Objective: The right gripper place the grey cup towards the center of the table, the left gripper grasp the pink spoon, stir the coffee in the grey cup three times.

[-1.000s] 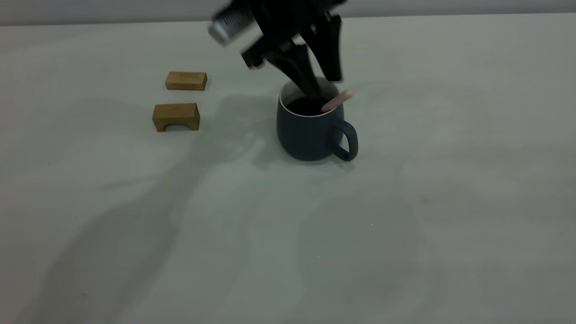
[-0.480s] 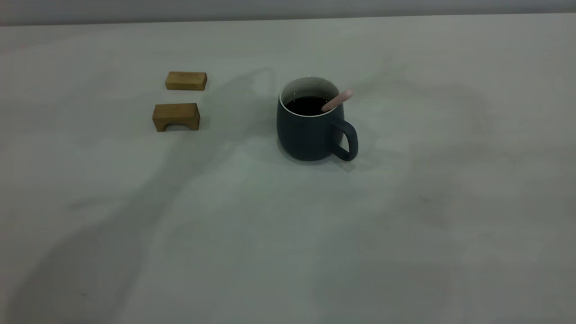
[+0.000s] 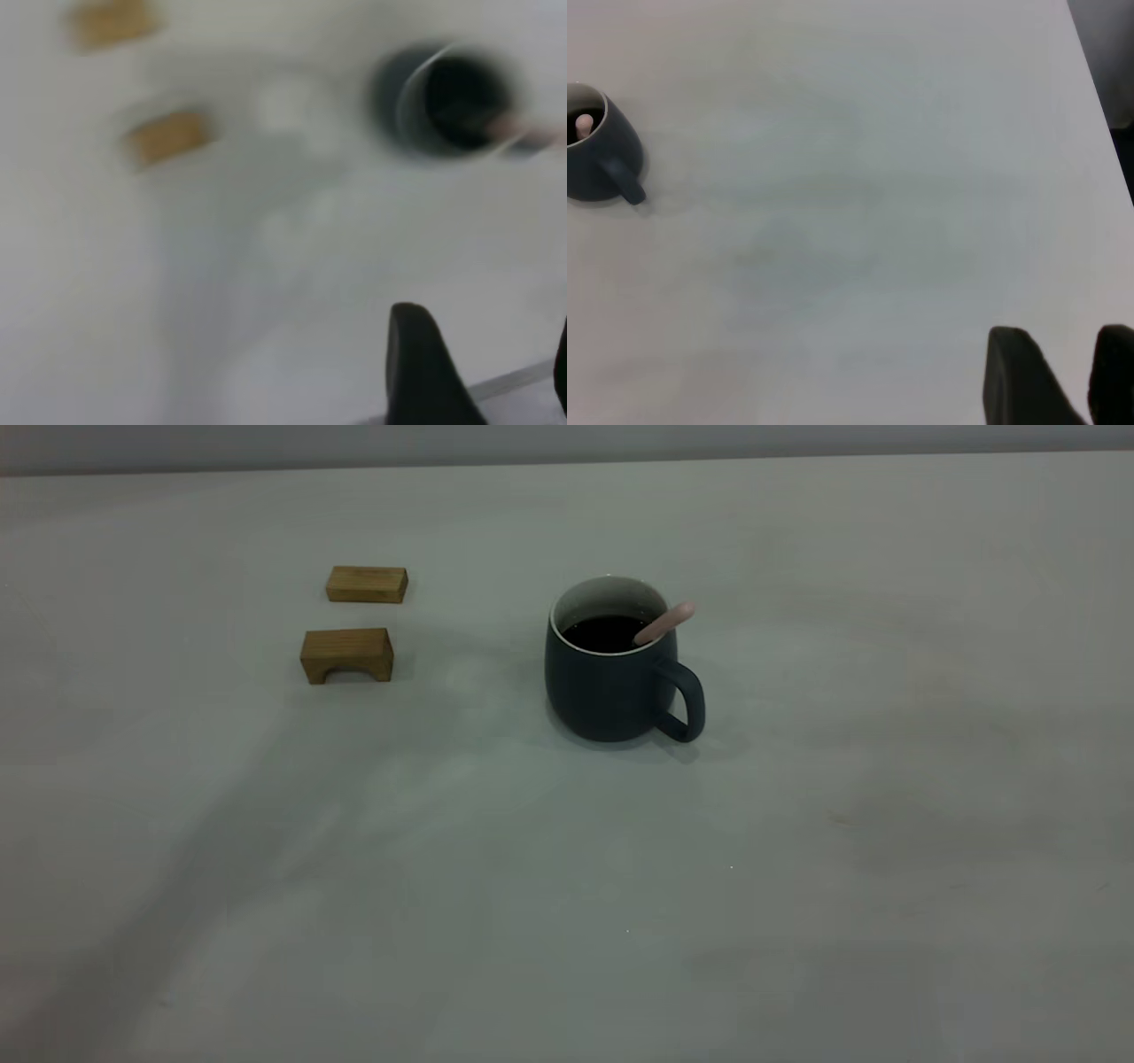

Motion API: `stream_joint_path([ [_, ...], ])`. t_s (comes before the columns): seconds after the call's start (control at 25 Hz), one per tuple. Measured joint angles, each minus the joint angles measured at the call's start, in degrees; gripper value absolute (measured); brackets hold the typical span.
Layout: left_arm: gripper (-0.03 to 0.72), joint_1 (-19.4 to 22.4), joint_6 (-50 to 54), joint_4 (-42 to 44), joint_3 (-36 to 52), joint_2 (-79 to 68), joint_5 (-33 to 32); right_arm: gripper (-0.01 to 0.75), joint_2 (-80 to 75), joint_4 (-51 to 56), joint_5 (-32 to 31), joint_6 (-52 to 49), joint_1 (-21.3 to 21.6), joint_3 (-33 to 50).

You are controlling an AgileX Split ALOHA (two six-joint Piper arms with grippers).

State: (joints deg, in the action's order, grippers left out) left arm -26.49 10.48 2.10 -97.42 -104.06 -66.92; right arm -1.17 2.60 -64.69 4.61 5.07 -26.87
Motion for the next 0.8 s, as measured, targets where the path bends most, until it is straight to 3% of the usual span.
stream_joint_path([
  [0.24, 0.436, 0.13, 3.2, 11.23, 19.13, 14.34, 0.0, 0.237, 0.0, 0.0, 0.0, 0.0, 0.0, 0.0],
  [0.64, 0.436, 0.28, 14.74, 13.78, 50.69, 43.33, 0.0, 0.237, 0.0, 0.0, 0.0, 0.0, 0.0, 0.0],
  [0.8, 0.436, 6.27, 12.44, 12.83, 58.14, 52.4, 0.21, 0.237, 0.0, 0.0, 0.0, 0.0, 0.0, 0.0],
])
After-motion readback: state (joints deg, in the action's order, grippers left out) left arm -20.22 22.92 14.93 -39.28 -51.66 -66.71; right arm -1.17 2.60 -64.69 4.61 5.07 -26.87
